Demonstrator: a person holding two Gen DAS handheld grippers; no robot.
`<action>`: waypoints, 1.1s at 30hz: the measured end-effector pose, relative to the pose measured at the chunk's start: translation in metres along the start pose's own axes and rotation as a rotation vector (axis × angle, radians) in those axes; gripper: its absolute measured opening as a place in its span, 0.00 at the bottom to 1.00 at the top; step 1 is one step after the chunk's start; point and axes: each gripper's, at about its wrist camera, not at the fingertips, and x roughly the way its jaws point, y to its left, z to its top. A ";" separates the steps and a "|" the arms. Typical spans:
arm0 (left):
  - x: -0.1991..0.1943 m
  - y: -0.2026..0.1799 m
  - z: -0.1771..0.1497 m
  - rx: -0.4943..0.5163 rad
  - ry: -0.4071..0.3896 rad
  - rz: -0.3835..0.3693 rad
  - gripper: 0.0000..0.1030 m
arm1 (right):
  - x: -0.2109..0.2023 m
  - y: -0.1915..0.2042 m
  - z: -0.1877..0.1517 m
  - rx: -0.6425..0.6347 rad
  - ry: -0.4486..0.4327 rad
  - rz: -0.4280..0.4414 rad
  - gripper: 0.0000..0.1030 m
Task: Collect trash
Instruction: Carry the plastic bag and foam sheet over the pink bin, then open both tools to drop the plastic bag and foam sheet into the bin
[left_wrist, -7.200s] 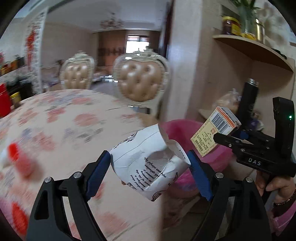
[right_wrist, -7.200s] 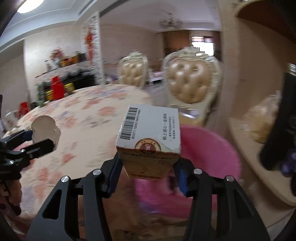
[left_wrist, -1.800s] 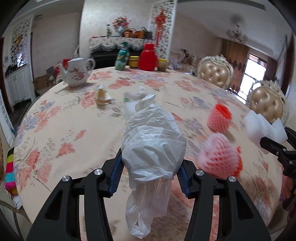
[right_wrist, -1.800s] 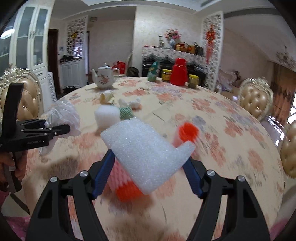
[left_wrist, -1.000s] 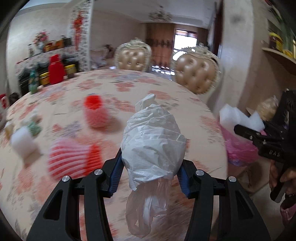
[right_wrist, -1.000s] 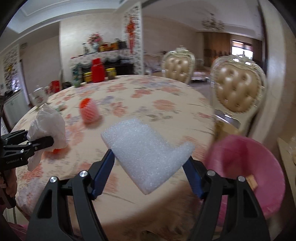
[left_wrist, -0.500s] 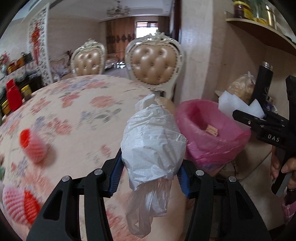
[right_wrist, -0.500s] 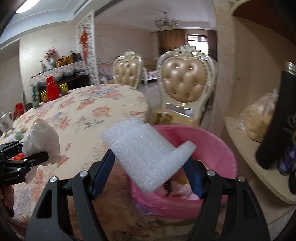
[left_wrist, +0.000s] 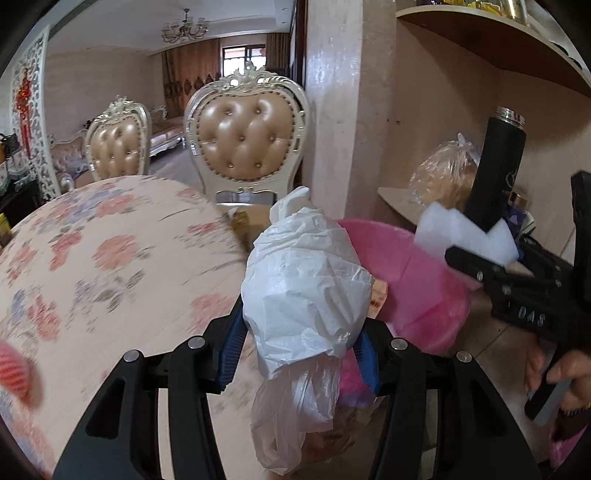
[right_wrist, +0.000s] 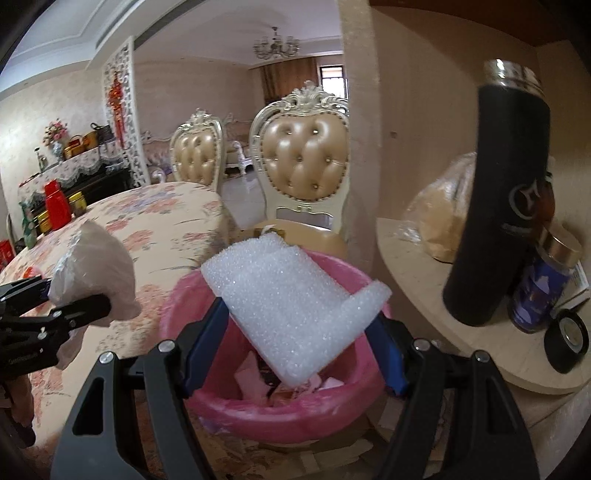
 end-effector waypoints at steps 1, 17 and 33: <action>0.008 -0.004 0.005 0.005 0.002 -0.019 0.49 | 0.004 -0.002 0.000 0.003 0.007 -0.008 0.69; 0.079 -0.022 0.036 0.056 0.081 -0.044 0.50 | 0.039 -0.020 0.006 -0.030 0.055 -0.054 0.74; 0.066 -0.016 0.026 0.065 0.004 -0.028 0.93 | -0.001 -0.032 0.006 0.044 -0.001 -0.057 0.79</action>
